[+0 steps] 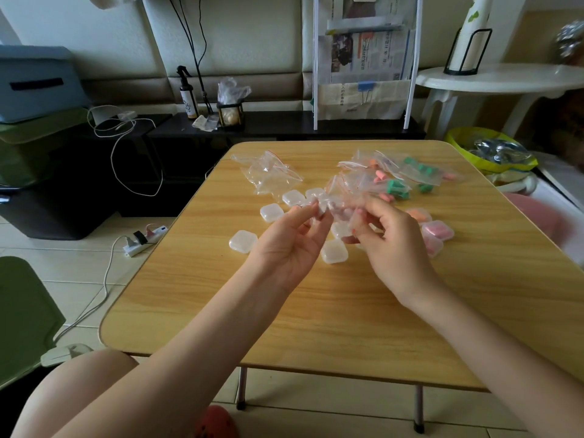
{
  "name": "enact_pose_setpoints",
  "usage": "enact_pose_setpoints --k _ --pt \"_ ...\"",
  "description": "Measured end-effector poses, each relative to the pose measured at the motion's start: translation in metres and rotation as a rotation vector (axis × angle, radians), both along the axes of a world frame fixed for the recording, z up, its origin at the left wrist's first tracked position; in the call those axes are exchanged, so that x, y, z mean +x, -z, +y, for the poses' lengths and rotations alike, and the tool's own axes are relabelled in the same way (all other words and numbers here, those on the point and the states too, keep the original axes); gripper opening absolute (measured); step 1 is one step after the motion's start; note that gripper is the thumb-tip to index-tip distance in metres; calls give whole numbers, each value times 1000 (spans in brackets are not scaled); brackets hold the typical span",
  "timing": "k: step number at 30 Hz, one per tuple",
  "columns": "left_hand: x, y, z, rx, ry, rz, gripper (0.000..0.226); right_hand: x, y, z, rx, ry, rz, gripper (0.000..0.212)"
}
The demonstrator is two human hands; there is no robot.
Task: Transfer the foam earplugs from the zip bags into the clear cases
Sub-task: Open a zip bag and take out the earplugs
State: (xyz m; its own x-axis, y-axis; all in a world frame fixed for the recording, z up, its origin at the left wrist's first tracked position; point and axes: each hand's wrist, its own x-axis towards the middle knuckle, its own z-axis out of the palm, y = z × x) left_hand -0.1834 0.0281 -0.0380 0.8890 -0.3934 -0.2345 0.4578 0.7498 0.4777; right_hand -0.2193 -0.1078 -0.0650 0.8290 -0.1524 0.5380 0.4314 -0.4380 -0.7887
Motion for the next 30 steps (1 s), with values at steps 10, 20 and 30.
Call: enact_pose_setpoints --k 10,20,30 --pt "9 5 6 145 -236 31 27 -3 3 -1 -455 144 -327 30" --pt "20 7 18 294 -381 -92 22 -3 2 -8 -195 178 -356 16" --pt "0 -3 3 405 -160 -368 29 0 -18 1 350 109 420 42"
